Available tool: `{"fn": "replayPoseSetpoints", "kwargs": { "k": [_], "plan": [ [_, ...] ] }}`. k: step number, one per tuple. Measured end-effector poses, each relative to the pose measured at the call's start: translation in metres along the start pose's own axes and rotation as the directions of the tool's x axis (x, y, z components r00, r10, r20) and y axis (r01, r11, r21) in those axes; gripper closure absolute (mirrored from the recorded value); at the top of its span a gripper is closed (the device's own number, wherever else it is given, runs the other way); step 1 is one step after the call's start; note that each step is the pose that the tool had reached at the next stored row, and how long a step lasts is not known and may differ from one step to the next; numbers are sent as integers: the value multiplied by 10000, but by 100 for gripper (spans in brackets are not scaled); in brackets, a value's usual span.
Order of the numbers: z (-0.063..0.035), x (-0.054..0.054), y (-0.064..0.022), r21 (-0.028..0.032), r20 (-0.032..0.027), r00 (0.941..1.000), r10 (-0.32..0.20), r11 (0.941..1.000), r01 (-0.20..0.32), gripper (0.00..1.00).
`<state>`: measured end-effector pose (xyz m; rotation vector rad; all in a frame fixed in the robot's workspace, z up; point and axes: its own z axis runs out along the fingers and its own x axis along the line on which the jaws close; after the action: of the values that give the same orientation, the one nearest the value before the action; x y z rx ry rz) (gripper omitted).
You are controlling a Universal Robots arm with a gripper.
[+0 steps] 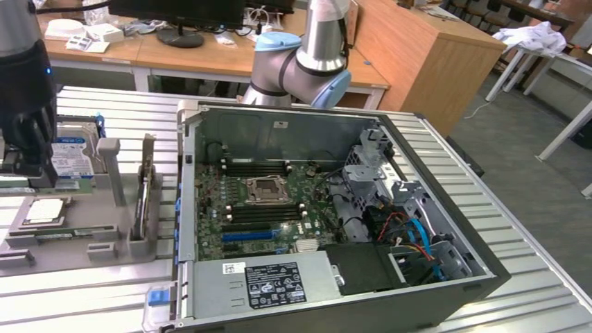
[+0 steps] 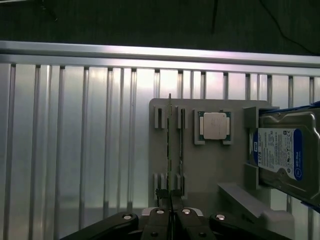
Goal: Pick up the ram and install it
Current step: 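Pick up the ram and move it above insertion slot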
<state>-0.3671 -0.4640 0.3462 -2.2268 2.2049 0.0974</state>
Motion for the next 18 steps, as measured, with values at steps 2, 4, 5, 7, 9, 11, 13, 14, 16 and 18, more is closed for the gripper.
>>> {"fn": "replayPoseSetpoints", "kwargs": {
  "k": [2,4,5,7,9,11,13,14,16,18],
  "plan": [
    [-42,-2,2,0,0,10000,0,10000,0,88],
    [-82,-4,3,0,0,10000,0,10000,0,88],
    [-101,-5,3,0,0,10000,0,10000,0,88],
    [-134,-6,5,-1,0,10000,0,10000,0,88],
    [-166,-8,6,0,0,10000,0,10000,0,88],
    [-197,-10,7,0,1,10000,1,10000,-1,88],
    [-227,-11,8,0,0,10000,0,10000,0,88],
    [-242,-12,9,-1,0,10000,0,10000,0,88],
    [-270,-13,10,0,0,10000,0,10000,0,88],
    [-298,-15,11,0,0,10000,0,10000,0,88]
  ]
}}
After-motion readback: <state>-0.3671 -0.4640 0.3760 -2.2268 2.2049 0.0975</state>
